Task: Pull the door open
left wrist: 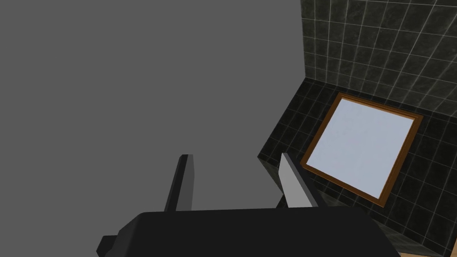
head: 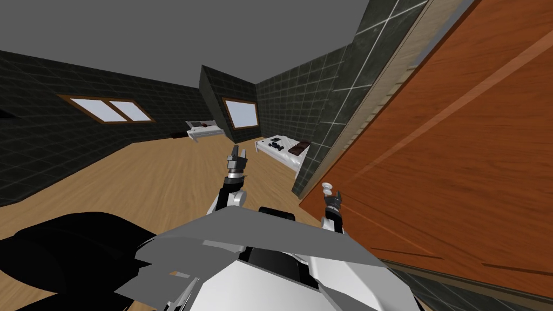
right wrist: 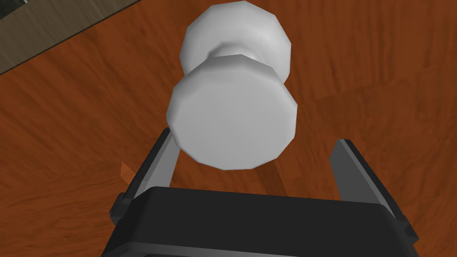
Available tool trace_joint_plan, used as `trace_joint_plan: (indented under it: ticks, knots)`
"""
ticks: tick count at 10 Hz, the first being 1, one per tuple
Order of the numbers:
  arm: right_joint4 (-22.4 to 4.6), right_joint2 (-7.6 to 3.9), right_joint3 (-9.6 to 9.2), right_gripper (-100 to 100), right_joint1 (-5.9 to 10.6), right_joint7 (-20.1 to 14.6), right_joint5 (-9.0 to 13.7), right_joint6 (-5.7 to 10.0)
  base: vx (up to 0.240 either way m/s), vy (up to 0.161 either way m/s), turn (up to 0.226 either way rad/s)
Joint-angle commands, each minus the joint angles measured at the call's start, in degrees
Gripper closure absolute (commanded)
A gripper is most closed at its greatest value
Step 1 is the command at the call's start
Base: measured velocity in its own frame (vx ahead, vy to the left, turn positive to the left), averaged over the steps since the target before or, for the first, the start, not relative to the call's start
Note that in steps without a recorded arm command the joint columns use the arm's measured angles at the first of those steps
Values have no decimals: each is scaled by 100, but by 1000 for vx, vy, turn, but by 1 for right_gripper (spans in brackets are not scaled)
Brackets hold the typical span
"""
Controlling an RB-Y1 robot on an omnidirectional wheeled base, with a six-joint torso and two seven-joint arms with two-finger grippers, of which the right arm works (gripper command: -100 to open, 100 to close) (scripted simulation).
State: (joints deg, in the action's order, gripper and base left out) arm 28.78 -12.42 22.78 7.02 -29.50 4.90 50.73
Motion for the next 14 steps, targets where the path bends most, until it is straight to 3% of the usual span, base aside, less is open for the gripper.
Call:
trace_joint_plan:
  ticks: [1,9,10,14]
  knots:
    - [-68,57,-23,-100,62,-286,78,36,-101,14,67]
    - [-134,262,-34,-100,269,-1442,426,39,-61,-5,36]
    - [-134,262,-34,-100,269,-1465,426,39,-47,-2,22]
    - [-178,400,-42,-100,408,-2150,659,42,-63,-5,46]
